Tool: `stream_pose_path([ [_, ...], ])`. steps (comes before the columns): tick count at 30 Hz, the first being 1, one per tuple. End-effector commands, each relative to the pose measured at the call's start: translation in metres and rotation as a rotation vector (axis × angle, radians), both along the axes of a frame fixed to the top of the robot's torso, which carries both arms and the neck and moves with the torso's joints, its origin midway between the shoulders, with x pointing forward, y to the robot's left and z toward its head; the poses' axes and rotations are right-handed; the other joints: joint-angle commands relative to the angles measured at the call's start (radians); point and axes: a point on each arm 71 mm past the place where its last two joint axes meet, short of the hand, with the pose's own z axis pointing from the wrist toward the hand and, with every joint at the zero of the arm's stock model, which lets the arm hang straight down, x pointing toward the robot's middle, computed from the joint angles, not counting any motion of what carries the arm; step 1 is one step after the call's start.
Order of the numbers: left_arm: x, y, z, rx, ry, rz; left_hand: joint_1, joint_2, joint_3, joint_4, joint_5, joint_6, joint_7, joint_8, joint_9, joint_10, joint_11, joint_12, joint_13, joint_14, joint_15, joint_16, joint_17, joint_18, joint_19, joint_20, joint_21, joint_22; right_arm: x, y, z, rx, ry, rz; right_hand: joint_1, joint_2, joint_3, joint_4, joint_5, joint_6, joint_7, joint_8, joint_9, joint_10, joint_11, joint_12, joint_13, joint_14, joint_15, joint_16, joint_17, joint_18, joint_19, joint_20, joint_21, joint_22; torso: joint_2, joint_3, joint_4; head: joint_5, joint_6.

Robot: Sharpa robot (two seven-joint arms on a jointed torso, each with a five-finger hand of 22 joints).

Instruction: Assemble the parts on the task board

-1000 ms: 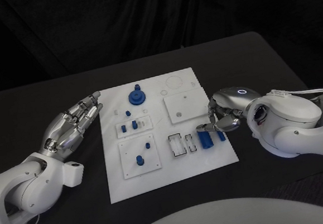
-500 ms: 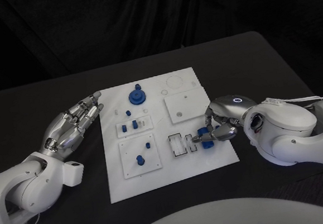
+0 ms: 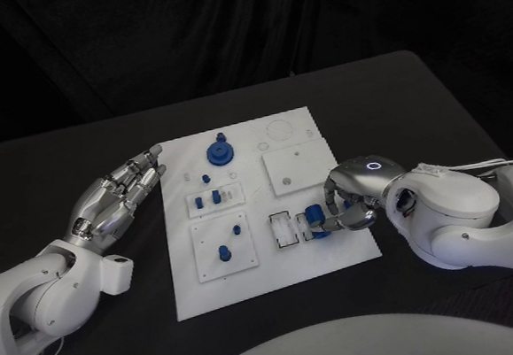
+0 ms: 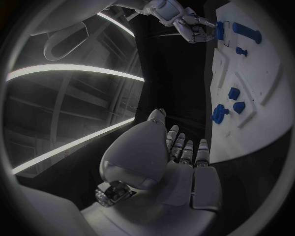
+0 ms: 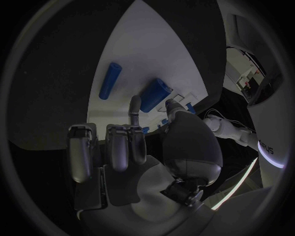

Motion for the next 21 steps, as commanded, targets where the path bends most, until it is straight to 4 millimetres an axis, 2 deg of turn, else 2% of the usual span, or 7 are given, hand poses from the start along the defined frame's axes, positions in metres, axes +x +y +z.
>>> stream_pose_path([
  [1, -0.001, -0.002, 0.000, -0.011, 0.002, -0.017, 0.009, 0.002, 0.007, -0.001, 0.006, 0.004, 0.005, 0.007, 0.001, 0.002, 0.008, 0.003, 0.001, 0.000, 0.005, -0.007, -0.001, -0.002, 0.001, 0.007, 0.002, 0.001, 0.000, -0.006, -0.001, -0.092, -0.024, -0.083, 0.010, 0.012, 0.008, 0.000, 0.025, 0.010, 0.001, -0.010, 0.003, 0.104, -0.002, 0.003, 0.263, 0.105, 0.001, 0.003, 0.263, -0.008, 0.105, 0.001, 0.003, 0.263, -0.001, 0.0001, 0.0006, -0.001, 0.000],
  [4, -0.001, -0.002, -0.001, -0.009, 0.006, -0.019, 0.010, 0.002, 0.009, -0.001, 0.006, 0.004, 0.006, 0.007, 0.001, 0.002, 0.009, 0.002, 0.001, 0.000, 0.006, -0.007, -0.001, -0.002, 0.001, 0.008, 0.002, 0.001, 0.001, -0.006, -0.003, -0.103, -0.021, -0.084, 0.002, 0.020, 0.014, 0.000, 0.051, 0.010, 0.002, -0.019, 0.006, 0.104, -0.002, 0.003, 0.263, 0.105, 0.001, 0.003, 0.263, -0.008, 0.105, 0.001, 0.003, 0.263, -0.001, 0.0011, -0.0006, 0.003, 0.000],
  [9, 0.000, -0.003, -0.002, -0.006, 0.013, -0.023, 0.012, 0.001, 0.011, -0.003, 0.007, 0.007, 0.008, 0.007, 0.001, 0.002, 0.011, 0.003, 0.001, 0.000, 0.008, -0.006, -0.001, -0.002, 0.001, 0.011, 0.002, 0.002, 0.002, -0.003, -0.007, -0.097, -0.016, -0.083, -0.007, 0.026, 0.017, 0.000, 0.058, 0.008, 0.003, -0.026, 0.007, 0.104, -0.002, 0.003, 0.263, 0.105, 0.002, 0.003, 0.263, -0.008, 0.105, 0.001, 0.003, 0.263, -0.001, 0.0014, -0.0024, 0.005, 0.000],
  [18, 0.000, -0.003, -0.003, -0.001, 0.023, -0.027, 0.013, 0.002, 0.013, -0.004, 0.007, 0.006, 0.009, 0.008, 0.001, 0.002, 0.013, 0.003, 0.001, 0.002, 0.011, -0.006, 0.000, -0.002, 0.001, 0.013, 0.002, 0.002, 0.007, 0.000, -0.013, -0.075, 0.014, -0.093, -0.016, 0.036, 0.023, 0.000, 0.051, 0.000, 0.006, -0.040, 0.008, 0.104, 0.001, 0.003, 0.263, 0.105, 0.003, 0.003, 0.263, -0.008, 0.105, 0.002, 0.003, 0.263, 0.000, 0.0012, -0.0015, 0.010, 0.000],
  [21, 0.000, -0.003, -0.003, 0.000, 0.025, -0.027, 0.013, 0.002, 0.014, -0.004, 0.008, 0.006, 0.010, 0.008, 0.001, 0.002, 0.014, 0.003, 0.001, 0.002, 0.012, -0.005, 0.000, -0.002, 0.002, 0.014, 0.002, 0.002, 0.008, -0.001, -0.014, -0.073, 0.027, -0.098, -0.018, 0.046, 0.031, 0.000, 0.065, -0.004, 0.008, -0.049, 0.008, 0.104, 0.002, 0.003, 0.263, 0.105, 0.005, 0.003, 0.263, -0.008, 0.105, 0.003, 0.003, 0.263, 0.000, 0.0011, -0.0015, 0.010, 0.000],
])
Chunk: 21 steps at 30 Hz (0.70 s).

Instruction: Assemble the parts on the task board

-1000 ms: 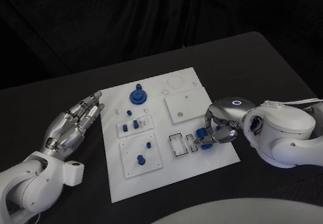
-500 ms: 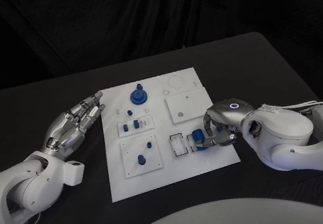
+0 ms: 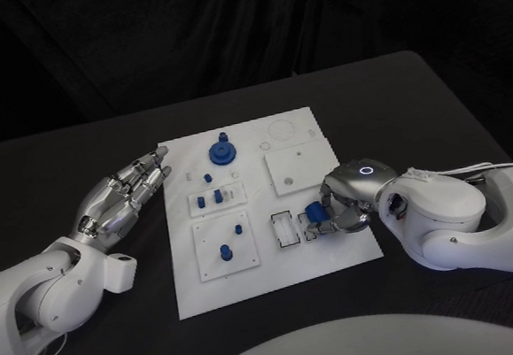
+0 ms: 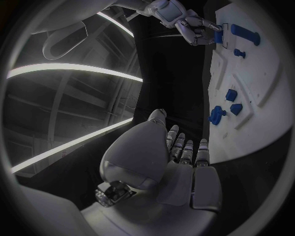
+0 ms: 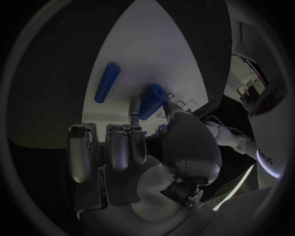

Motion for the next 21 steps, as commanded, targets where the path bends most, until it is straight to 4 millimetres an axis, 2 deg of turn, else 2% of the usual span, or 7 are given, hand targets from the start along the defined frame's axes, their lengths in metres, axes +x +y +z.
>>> stream_pose_path([
  [1, -0.0006, -0.0020, -0.0004, -0.008, 0.005, -0.015, 0.011, 0.000, 0.006, -0.001, 0.004, 0.002, 0.006, 0.004, 0.002, 0.002, 0.007, 0.003, 0.001, -0.002, 0.008, -0.005, 0.000, -0.002, 0.002, 0.007, 0.002, 0.001, 0.0017, -0.0100, -0.0040, -0.034, 0.029, -0.132, 0.002, 0.017, 0.014, -0.001, 0.030, -0.008, 0.005, -0.014, 0.001, 0.104, 0.004, 0.003, 0.263, 0.105, 0.006, 0.003, 0.263, -0.008, 0.105, 0.005, 0.003, 0.263, 0.000, 0.0000, 0.0004, 0.000, 0.000],
  [3, -0.0004, -0.0022, -0.0008, -0.007, 0.007, -0.017, 0.011, 0.000, 0.006, -0.001, 0.004, 0.002, 0.006, 0.004, 0.002, 0.002, 0.007, 0.003, 0.001, -0.002, 0.008, -0.005, 0.000, -0.002, 0.002, 0.007, 0.002, 0.001, 0.0025, -0.0107, -0.0054, -0.033, 0.040, -0.137, 0.009, 0.035, 0.033, -0.002, 0.101, -0.008, 0.006, -0.026, 0.001, 0.104, 0.005, 0.003, 0.263, 0.105, 0.007, 0.003, 0.263, -0.008, 0.105, 0.006, 0.003, 0.263, 0.000, -0.0004, 0.0015, -0.001, 0.000],
  [5, -0.0003, -0.0027, -0.0012, -0.007, 0.009, -0.018, 0.012, 0.001, 0.008, -0.002, 0.004, 0.002, 0.007, 0.004, 0.002, 0.003, 0.008, 0.007, 0.002, -0.001, 0.010, -0.005, 0.000, -0.002, 0.002, 0.009, 0.002, 0.001, 0.0032, -0.0115, -0.0066, -0.031, 0.050, -0.142, 0.023, 0.051, 0.062, -0.004, 0.224, -0.009, 0.007, -0.045, 0.002, 0.104, 0.006, 0.003, 0.263, 0.105, 0.009, 0.003, 0.263, -0.008, 0.105, 0.008, 0.003, 0.263, 0.000, -0.0006, 0.0018, 0.000, 0.000],
  [9, -0.0001, -0.0033, -0.0018, -0.006, 0.012, -0.021, 0.013, 0.002, 0.010, -0.002, 0.005, 0.002, 0.008, 0.004, 0.002, 0.006, 0.011, 0.012, 0.003, 0.000, 0.011, -0.005, 0.001, -0.002, 0.002, 0.010, 0.003, 0.002, 0.0042, -0.0124, -0.0086, -0.025, 0.069, -0.150, 0.029, 0.059, 0.097, -0.005, 0.343, -0.007, 0.009, -0.064, 0.006, 0.104, 0.007, 0.003, 0.263, 0.105, 0.010, 0.003, 0.263, -0.008, 0.105, 0.010, 0.003, 0.263, 0.001, -0.0006, 0.0032, 0.000, 0.000],
  [16, 0.0000, -0.0038, -0.0027, -0.004, 0.017, -0.024, 0.015, 0.002, 0.014, -0.004, 0.006, 0.007, 0.010, 0.005, 0.002, 0.009, 0.014, 0.018, 0.004, 0.001, 0.013, -0.004, 0.001, -0.001, 0.002, 0.012, 0.003, 0.002, 0.0045, -0.0147, -0.0110, 0.017, 0.105, -0.176, 0.096, 0.026, 0.166, -0.017, 0.514, -0.005, 0.006, -0.075, 0.030, 0.104, 0.003, 0.003, 0.263, 0.105, 0.010, 0.003, 0.263, -0.008, 0.105, 0.010, 0.003, 0.263, 0.000, -0.0015, 0.0009, 0.008, 0.000],
  [17, 0.0001, -0.0037, -0.0028, -0.004, 0.017, -0.024, 0.015, 0.002, 0.014, -0.004, 0.006, 0.007, 0.010, 0.005, 0.002, 0.009, 0.014, 0.018, 0.004, 0.001, 0.013, -0.004, 0.001, -0.001, 0.002, 0.012, 0.003, 0.002, 0.0042, -0.0155, -0.0112, 0.041, 0.114, -0.185, 0.117, 0.015, 0.180, -0.021, 0.565, -0.001, 0.002, -0.069, 0.042, 0.104, 0.000, 0.003, 0.263, 0.105, 0.008, 0.003, 0.263, -0.008, 0.105, 0.008, 0.003, 0.263, 0.000, -0.0013, 0.0012, 0.009, 0.000],
  [21, 0.0002, -0.0037, -0.0031, -0.003, 0.019, -0.024, 0.015, 0.002, 0.015, -0.005, 0.006, 0.006, 0.011, 0.005, 0.002, 0.010, 0.015, 0.019, 0.004, 0.001, 0.014, -0.004, 0.001, -0.001, 0.002, 0.013, 0.003, 0.002, 0.0033, -0.0165, -0.0099, 0.110, 0.118, -0.203, 0.144, 0.006, 0.208, -0.027, 0.647, 0.003, -0.003, -0.053, 0.072, 0.104, -0.005, 0.003, 0.263, 0.105, 0.004, 0.003, 0.263, -0.008, 0.105, 0.005, 0.003, 0.263, -0.001, -0.0009, 0.0014, 0.010, 0.000],
])
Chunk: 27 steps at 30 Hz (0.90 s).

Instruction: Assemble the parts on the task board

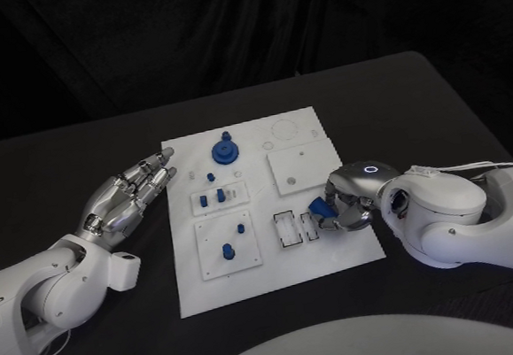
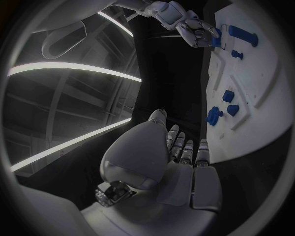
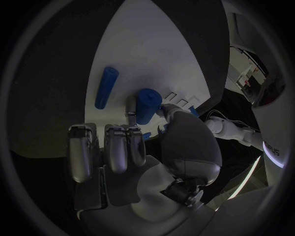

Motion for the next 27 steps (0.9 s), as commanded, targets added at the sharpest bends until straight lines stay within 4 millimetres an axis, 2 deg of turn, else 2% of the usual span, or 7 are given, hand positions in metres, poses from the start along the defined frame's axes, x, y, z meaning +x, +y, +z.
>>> stream_pose_path([
  [1, -0.001, -0.002, 0.000, -0.011, 0.001, -0.014, 0.011, -0.002, 0.005, 0.000, 0.006, 0.003, 0.007, 0.005, 0.002, 0.001, 0.005, 0.004, 0.001, 0.001, 0.006, -0.004, 0.001, -0.001, 0.001, 0.007, 0.003, 0.002, -0.002, -0.011, -0.005, 0.063, 0.050, -0.138, 0.052, 0.013, 0.052, -0.044, 0.053, 0.004, -0.013, 0.016, 0.022, 0.103, -0.009, 0.003, 0.263, 0.100, -0.003, 0.003, 0.263, -0.008, 0.102, 0.000, 0.003, 0.263, -0.002, 0.0005, -0.0006, 0.002, 0.000],
  [5, -0.001, -0.002, 0.000, -0.011, 0.002, -0.015, 0.011, -0.002, 0.005, 0.000, 0.006, 0.003, 0.007, 0.005, 0.002, 0.001, 0.005, 0.004, 0.001, 0.001, 0.006, -0.004, 0.001, -0.001, 0.001, 0.007, 0.003, 0.002, -0.004, -0.011, -0.002, 0.146, 0.045, -0.157, 0.084, -0.002, 0.073, -0.070, 0.105, 0.006, -0.022, 0.044, 0.065, 0.103, -0.017, 0.003, 0.263, 0.100, -0.010, 0.003, 0.263, -0.008, 0.102, -0.007, 0.003, 0.263, -0.001, 0.0008, -0.0004, 0.002, 0.000],
  [11, 0.000, -0.001, -0.001, -0.011, 0.002, -0.014, 0.011, -0.002, 0.006, -0.001, 0.006, 0.002, 0.008, 0.005, 0.002, 0.001, 0.006, 0.003, 0.001, 0.001, 0.007, -0.004, 0.001, -0.001, 0.001, 0.007, 0.003, 0.002, -0.008, -0.011, 0.005, 0.262, 0.007, -0.184, 0.089, -0.011, 0.082, -0.085, 0.115, 0.003, -0.028, 0.069, 0.103, 0.103, -0.022, 0.003, 0.263, 0.100, -0.014, 0.003, 0.263, -0.008, 0.102, -0.011, 0.003, 0.263, -0.001, 0.0002, -0.0007, 0.005, 0.000],
  [17, 0.000, -0.001, -0.001, -0.011, 0.002, -0.015, 0.011, -0.002, 0.006, -0.001, 0.006, 0.002, 0.008, 0.005, 0.002, 0.001, 0.006, 0.003, 0.001, 0.001, 0.007, -0.004, 0.001, -0.001, 0.001, 0.007, 0.003, 0.002, -0.012, -0.010, 0.013, 0.359, -0.038, -0.209, 0.086, -0.020, 0.082, -0.095, 0.079, -0.003, -0.034, 0.093, 0.145, 0.103, -0.029, 0.003, 0.263, 0.100, -0.020, 0.003, 0.263, -0.008, 0.102, -0.017, 0.003, 0.263, -0.001, 0.0001, -0.0019, 0.009, 0.000],
  [27, -0.001, -0.003, -0.001, -0.011, 0.002, -0.015, 0.011, -0.002, 0.006, -0.001, 0.006, 0.002, 0.008, 0.005, 0.002, 0.001, 0.006, 0.003, 0.001, 0.001, 0.007, -0.004, 0.001, -0.001, 0.001, 0.007, 0.003, 0.002, -0.016, 0.004, 0.015, 0.414, -0.012, -0.208, 0.070, -0.018, 0.077, -0.088, 0.022, -0.014, -0.035, 0.097, 0.170, 0.103, -0.030, 0.003, 0.263, 0.100, -0.022, 0.003, 0.263, -0.008, 0.102, -0.019, 0.003, 0.263, 0.000, -0.0003, -0.0004, 0.009, 0.000],
])
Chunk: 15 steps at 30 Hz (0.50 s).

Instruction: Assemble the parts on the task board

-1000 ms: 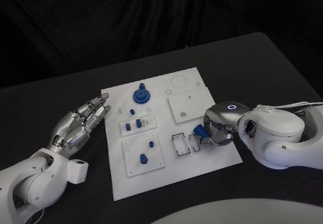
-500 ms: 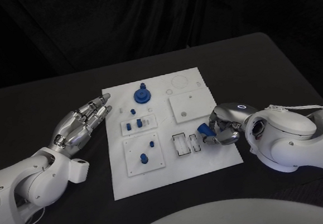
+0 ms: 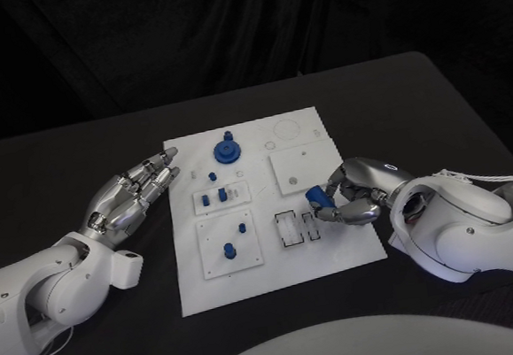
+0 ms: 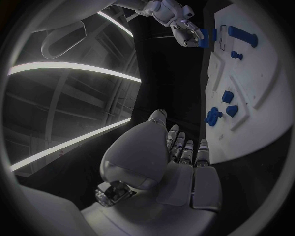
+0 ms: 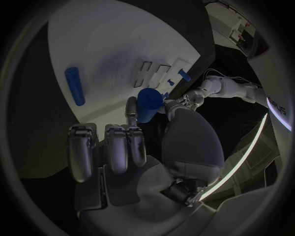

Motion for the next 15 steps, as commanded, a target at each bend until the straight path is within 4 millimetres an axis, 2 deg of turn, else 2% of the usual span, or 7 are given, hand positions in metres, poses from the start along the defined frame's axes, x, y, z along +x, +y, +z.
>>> stream_pose_path([
  [1, -0.001, -0.003, 0.001, -0.014, -0.004, -0.012, 0.011, -0.002, 0.005, 0.000, 0.006, 0.002, 0.008, 0.005, 0.001, 0.000, 0.006, 0.003, 0.002, 0.001, 0.007, -0.004, 0.000, -0.001, 0.003, 0.006, 0.003, 0.001, 0.000, 0.005, -0.001, 0.054, 0.017, -0.023, 0.018, 0.033, 0.079, -0.084, -0.021, 0.004, -0.016, 0.003, 0.017, 0.104, -0.006, 0.003, 0.263, 0.104, -0.007, 0.003, 0.263, -0.008, 0.106, -0.008, 0.003, 0.263, 0.001, -0.0005, 0.0008, 0.000, 0.000],
  [8, -0.002, -0.003, 0.001, -0.015, -0.004, -0.012, 0.013, -0.001, 0.007, -0.001, 0.007, 0.003, 0.008, 0.005, 0.001, 0.001, 0.006, 0.003, 0.002, 0.001, 0.007, -0.004, 0.000, -0.001, 0.003, 0.007, 0.003, 0.002, 0.002, 0.018, -0.007, 0.040, 0.072, -0.001, 0.010, 0.034, 0.069, -0.075, -0.066, -0.007, -0.012, -0.007, 0.022, 0.104, -0.003, 0.003, 0.263, 0.104, -0.005, 0.003, 0.263, -0.008, 0.106, -0.007, 0.003, 0.263, 0.000, -0.0020, 0.0020, 0.004, 0.000],
  [15, -0.002, -0.004, 0.001, -0.015, -0.004, -0.015, 0.013, -0.001, 0.007, -0.001, 0.007, 0.003, 0.008, 0.005, 0.001, 0.001, 0.006, 0.003, 0.002, 0.001, 0.007, -0.004, 0.000, -0.001, 0.003, 0.007, 0.003, 0.002, 0.001, 0.025, -0.014, 0.023, 0.109, 0.016, 0.001, 0.038, 0.057, -0.062, -0.103, -0.012, -0.008, -0.016, 0.024, 0.104, 0.001, 0.003, 0.263, 0.104, -0.002, 0.003, 0.263, -0.008, 0.106, -0.005, 0.003, 0.263, 0.002, -0.0018, 0.0019, 0.002, 0.000],
])
